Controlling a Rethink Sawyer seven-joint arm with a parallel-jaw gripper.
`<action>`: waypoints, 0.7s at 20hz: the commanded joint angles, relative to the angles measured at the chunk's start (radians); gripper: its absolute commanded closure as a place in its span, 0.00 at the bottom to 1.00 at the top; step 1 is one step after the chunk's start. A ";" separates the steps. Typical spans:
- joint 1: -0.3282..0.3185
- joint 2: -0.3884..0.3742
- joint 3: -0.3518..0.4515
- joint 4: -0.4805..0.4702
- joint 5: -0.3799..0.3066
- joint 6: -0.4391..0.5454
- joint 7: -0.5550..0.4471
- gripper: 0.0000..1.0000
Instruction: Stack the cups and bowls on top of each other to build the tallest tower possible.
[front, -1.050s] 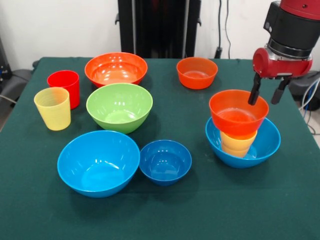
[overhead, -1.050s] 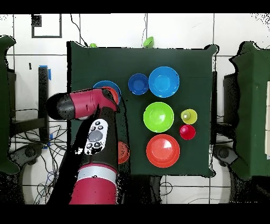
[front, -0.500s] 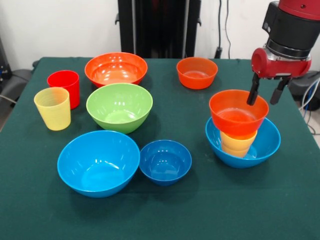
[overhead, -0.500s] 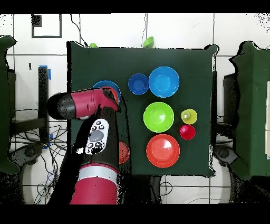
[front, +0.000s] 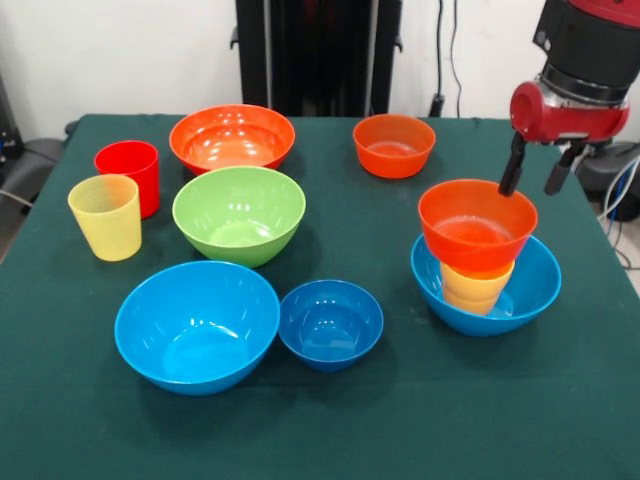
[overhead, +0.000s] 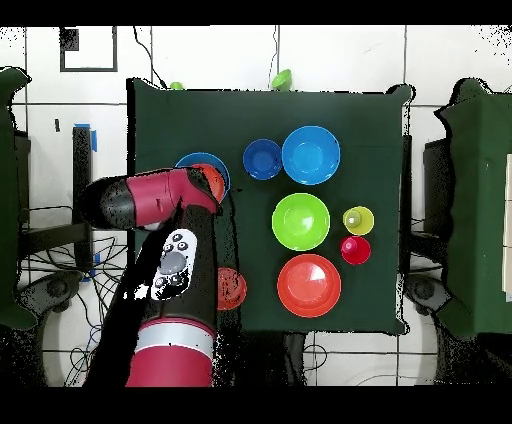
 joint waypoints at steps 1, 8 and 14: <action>0.007 -0.025 0.045 -0.023 0.008 0.148 0.106 0.00; -0.035 -0.096 0.056 0.062 -0.011 0.161 0.038 0.00; -0.185 -0.264 0.140 0.336 -0.037 0.014 -0.158 0.00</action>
